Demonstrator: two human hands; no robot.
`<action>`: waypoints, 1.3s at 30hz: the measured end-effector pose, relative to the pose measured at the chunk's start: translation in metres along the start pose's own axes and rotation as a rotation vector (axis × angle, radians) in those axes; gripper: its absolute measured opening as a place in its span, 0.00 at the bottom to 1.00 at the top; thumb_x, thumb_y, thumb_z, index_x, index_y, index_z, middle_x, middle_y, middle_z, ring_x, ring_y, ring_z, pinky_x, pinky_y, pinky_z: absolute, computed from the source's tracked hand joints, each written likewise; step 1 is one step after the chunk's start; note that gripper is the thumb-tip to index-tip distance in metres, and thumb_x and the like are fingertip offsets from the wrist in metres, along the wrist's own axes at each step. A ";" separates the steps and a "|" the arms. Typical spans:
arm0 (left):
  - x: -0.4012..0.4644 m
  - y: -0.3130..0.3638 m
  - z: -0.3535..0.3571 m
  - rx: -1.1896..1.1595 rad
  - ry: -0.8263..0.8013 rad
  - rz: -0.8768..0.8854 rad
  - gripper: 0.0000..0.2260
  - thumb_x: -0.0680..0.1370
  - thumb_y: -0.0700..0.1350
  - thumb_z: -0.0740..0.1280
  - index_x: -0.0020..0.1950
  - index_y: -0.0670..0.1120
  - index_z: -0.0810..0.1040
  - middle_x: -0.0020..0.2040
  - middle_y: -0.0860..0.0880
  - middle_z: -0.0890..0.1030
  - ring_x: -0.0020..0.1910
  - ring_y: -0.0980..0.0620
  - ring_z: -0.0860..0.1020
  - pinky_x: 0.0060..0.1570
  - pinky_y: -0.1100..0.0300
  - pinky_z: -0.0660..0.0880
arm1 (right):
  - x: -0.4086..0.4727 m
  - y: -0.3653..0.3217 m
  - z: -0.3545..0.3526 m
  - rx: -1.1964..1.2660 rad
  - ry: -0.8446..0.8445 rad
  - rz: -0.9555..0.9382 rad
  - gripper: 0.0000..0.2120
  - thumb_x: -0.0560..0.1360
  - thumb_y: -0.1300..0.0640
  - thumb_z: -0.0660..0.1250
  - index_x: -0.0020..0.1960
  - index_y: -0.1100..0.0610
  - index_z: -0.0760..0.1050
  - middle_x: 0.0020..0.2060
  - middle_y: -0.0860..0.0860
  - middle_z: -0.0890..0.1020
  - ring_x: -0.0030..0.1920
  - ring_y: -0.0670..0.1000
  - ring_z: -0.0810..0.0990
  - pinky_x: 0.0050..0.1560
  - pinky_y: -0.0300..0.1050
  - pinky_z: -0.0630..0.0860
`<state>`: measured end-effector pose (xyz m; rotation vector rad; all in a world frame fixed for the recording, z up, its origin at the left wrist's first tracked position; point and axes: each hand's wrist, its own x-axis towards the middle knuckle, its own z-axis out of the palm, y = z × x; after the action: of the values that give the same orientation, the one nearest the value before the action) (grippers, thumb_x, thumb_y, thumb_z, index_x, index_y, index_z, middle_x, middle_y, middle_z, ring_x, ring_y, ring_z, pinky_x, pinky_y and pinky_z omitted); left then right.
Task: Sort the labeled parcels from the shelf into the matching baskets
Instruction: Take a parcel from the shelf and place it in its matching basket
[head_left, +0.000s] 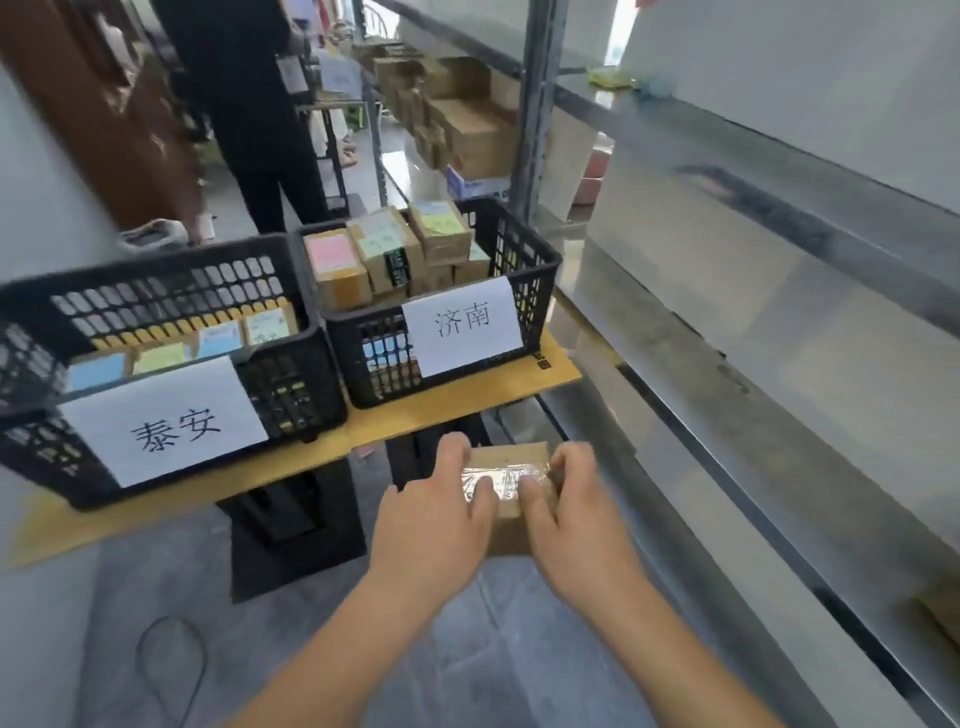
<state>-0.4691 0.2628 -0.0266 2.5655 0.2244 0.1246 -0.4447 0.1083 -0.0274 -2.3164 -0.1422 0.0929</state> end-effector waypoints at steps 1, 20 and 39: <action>0.002 -0.012 -0.008 -0.001 0.002 -0.024 0.17 0.82 0.53 0.55 0.70 0.56 0.56 0.30 0.55 0.72 0.33 0.46 0.73 0.46 0.48 0.72 | 0.004 -0.010 0.009 0.012 -0.035 -0.035 0.11 0.83 0.49 0.61 0.63 0.43 0.62 0.50 0.39 0.77 0.45 0.43 0.78 0.42 0.45 0.76; 0.116 -0.121 -0.089 0.029 0.215 -0.387 0.17 0.81 0.57 0.52 0.69 0.61 0.60 0.54 0.57 0.81 0.47 0.53 0.79 0.45 0.50 0.77 | 0.177 -0.119 0.135 0.145 -0.338 -0.316 0.15 0.82 0.48 0.62 0.68 0.46 0.67 0.59 0.43 0.71 0.60 0.29 0.65 0.52 0.21 0.65; 0.189 -0.323 -0.205 -0.036 0.456 -0.561 0.12 0.82 0.54 0.59 0.65 0.61 0.63 0.53 0.57 0.81 0.44 0.54 0.80 0.40 0.48 0.79 | 0.277 -0.298 0.336 0.323 -0.564 -0.336 0.12 0.79 0.49 0.70 0.58 0.37 0.71 0.50 0.44 0.77 0.47 0.48 0.78 0.45 0.42 0.74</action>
<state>-0.3546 0.6731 -0.0204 2.3049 1.0816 0.4901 -0.2298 0.5896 -0.0435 -1.8619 -0.7394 0.5546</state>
